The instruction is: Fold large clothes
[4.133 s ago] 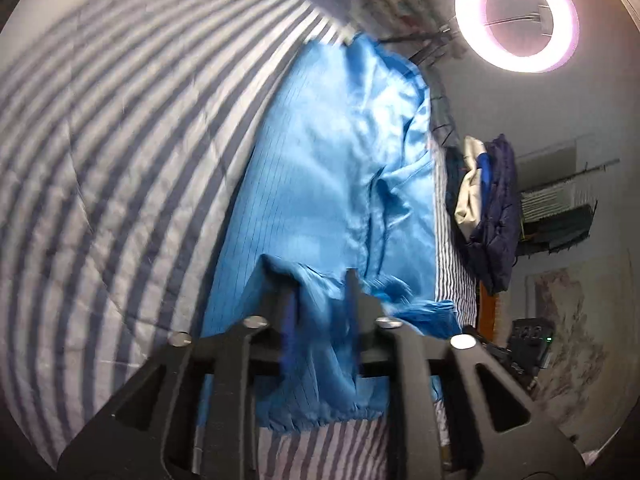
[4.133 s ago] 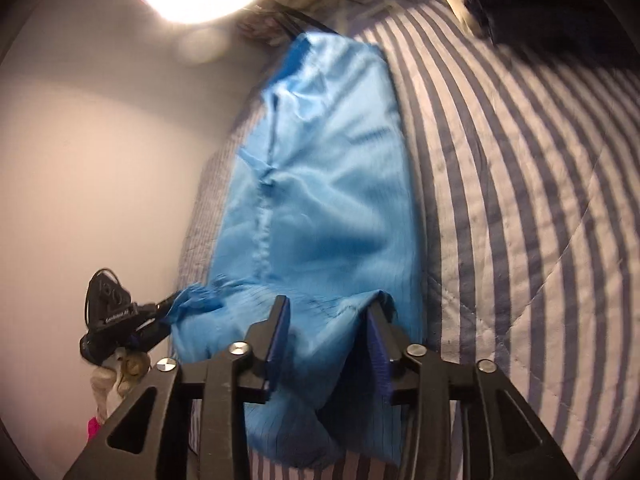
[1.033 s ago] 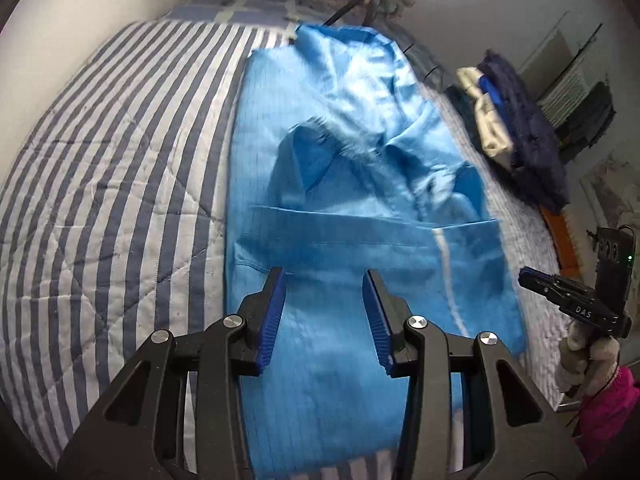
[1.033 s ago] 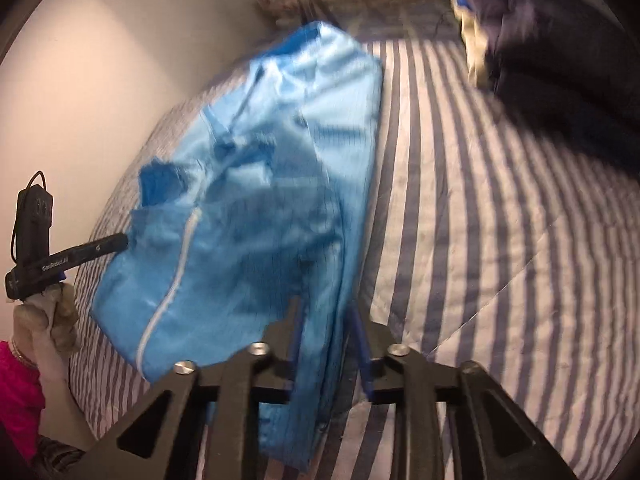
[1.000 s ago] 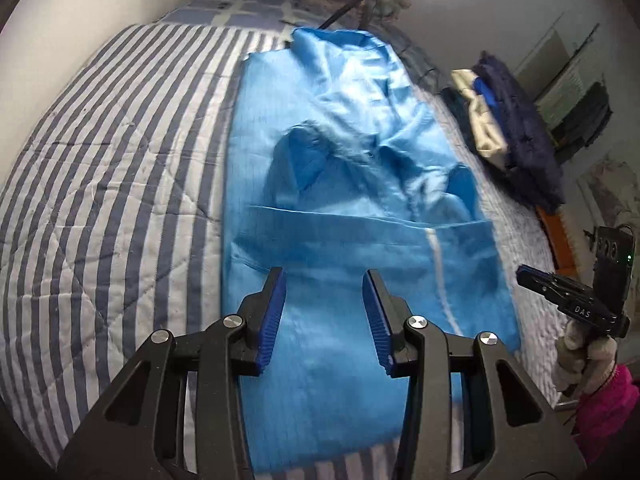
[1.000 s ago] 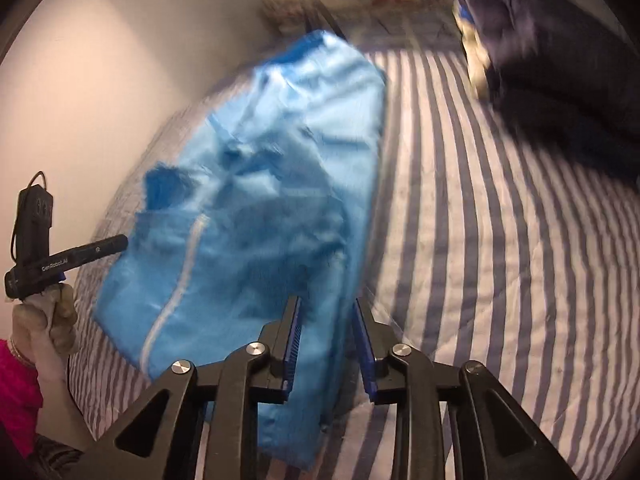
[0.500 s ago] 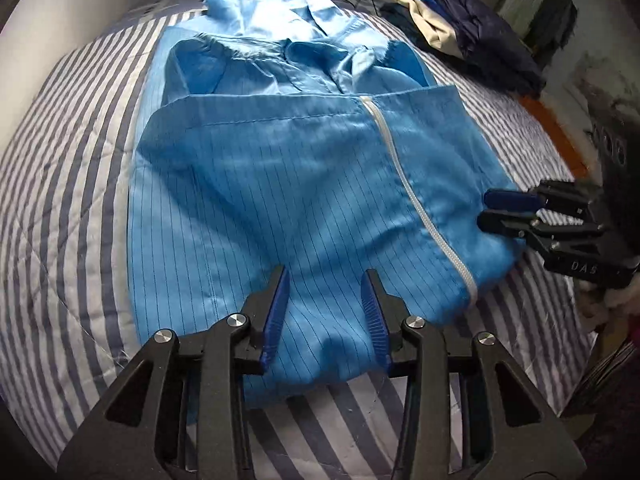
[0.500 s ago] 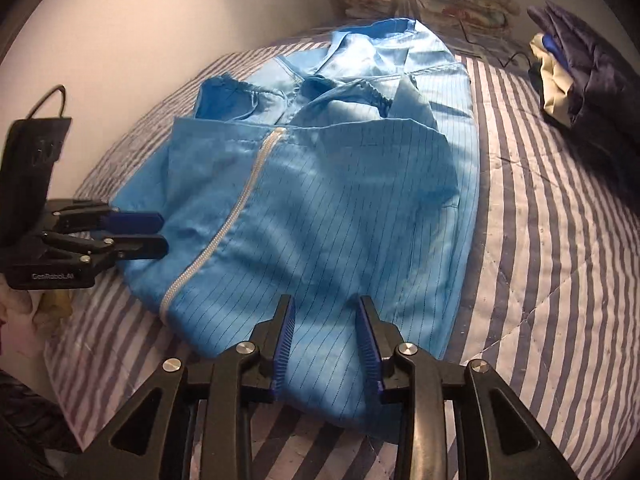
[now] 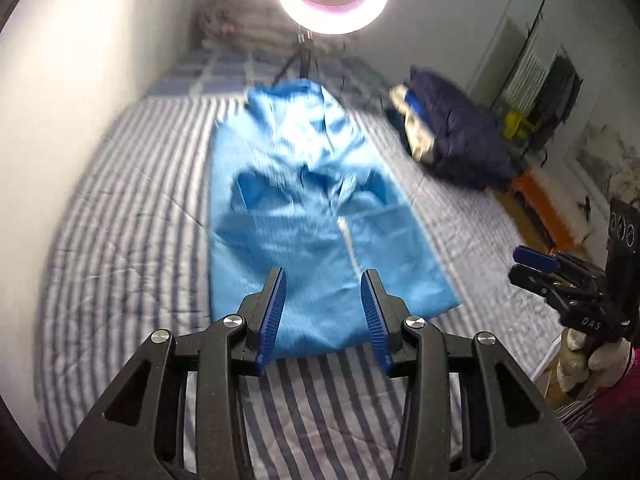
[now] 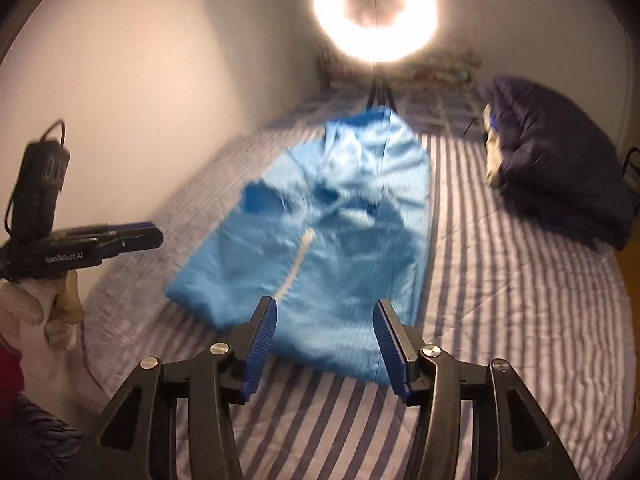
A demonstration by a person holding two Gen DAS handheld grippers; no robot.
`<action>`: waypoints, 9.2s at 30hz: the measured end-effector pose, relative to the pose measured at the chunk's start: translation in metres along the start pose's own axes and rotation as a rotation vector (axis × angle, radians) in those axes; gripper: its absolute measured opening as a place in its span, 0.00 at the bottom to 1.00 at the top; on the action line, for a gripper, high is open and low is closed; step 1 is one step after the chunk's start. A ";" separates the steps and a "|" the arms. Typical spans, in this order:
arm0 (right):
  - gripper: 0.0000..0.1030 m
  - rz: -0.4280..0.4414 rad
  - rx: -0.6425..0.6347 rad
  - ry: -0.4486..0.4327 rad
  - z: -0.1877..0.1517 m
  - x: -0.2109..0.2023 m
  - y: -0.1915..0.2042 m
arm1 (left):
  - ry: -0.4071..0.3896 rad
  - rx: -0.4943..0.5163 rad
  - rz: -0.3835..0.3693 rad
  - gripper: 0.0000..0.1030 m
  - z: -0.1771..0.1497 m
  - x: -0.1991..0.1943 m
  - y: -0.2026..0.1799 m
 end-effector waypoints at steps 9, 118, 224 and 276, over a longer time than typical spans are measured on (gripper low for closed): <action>0.54 -0.001 -0.053 -0.132 0.032 -0.118 -0.009 | -0.161 -0.057 -0.015 0.39 0.031 -0.112 -0.020; 0.05 0.026 -0.200 0.111 -0.034 0.055 0.035 | 0.095 -0.160 -0.044 0.00 -0.048 0.054 0.043; 0.34 0.055 0.083 0.051 0.058 0.135 -0.041 | 0.032 -0.246 -0.038 0.07 0.059 0.136 0.097; 0.35 0.290 0.162 0.351 0.008 0.165 0.074 | 0.281 -0.036 0.095 0.27 -0.086 0.110 0.017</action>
Point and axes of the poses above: each gripper's, at about its wrist camera, not at the fingertips, and x roughly the way its jaws point, y to its left, z to its top, the point moved 1 cm from there along x, roughly the way its jaws point, and after that the axes turned 15 degrees about -z, right-handed, at the moved point
